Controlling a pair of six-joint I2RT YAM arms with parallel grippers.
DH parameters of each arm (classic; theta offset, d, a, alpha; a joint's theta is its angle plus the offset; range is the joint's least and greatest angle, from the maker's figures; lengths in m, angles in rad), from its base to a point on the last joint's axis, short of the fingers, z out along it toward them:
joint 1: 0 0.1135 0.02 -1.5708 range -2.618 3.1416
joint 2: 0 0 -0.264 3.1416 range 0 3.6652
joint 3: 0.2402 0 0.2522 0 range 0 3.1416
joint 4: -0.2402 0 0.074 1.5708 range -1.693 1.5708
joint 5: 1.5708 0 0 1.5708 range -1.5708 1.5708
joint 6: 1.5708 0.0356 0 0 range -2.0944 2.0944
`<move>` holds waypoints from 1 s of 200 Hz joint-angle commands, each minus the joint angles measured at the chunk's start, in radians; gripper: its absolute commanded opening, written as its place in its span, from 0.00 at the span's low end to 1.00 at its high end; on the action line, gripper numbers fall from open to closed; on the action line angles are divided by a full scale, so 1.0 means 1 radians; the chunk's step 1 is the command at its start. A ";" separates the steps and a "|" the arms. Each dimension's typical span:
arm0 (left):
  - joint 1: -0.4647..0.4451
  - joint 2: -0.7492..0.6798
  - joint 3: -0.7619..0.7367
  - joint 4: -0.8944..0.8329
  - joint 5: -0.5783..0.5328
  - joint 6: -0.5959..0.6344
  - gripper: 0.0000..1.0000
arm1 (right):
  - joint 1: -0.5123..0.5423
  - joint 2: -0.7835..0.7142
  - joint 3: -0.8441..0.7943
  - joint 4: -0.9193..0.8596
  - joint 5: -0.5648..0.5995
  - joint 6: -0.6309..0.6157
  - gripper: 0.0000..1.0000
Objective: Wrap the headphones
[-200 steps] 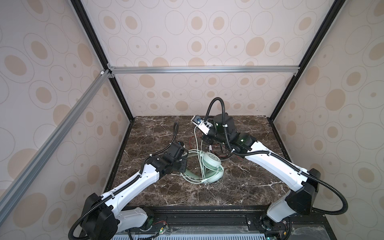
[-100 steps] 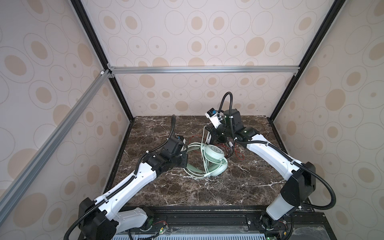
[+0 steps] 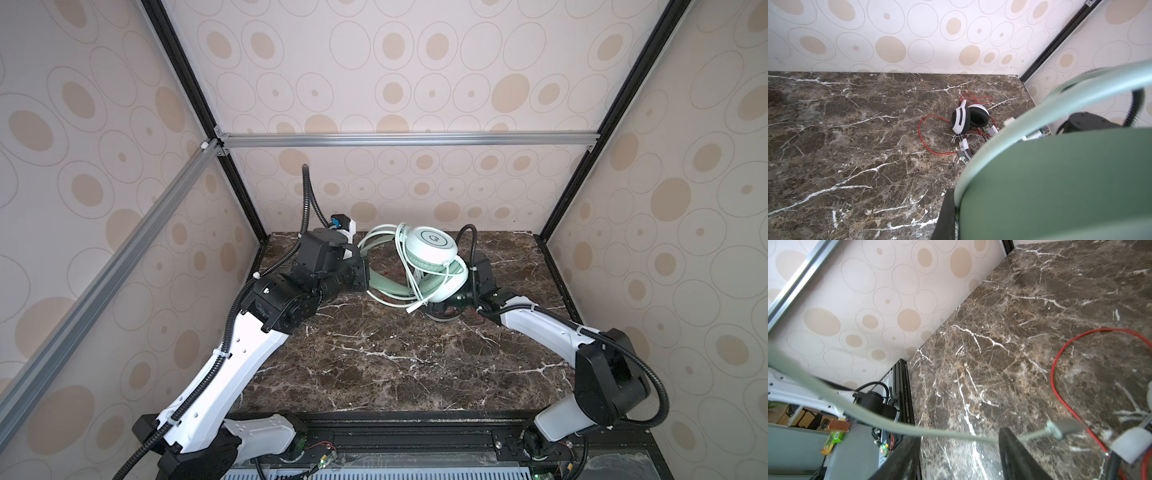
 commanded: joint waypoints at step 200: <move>0.003 0.054 0.101 -0.002 -0.021 -0.035 0.00 | 0.161 0.135 -0.277 0.478 0.440 -0.035 0.68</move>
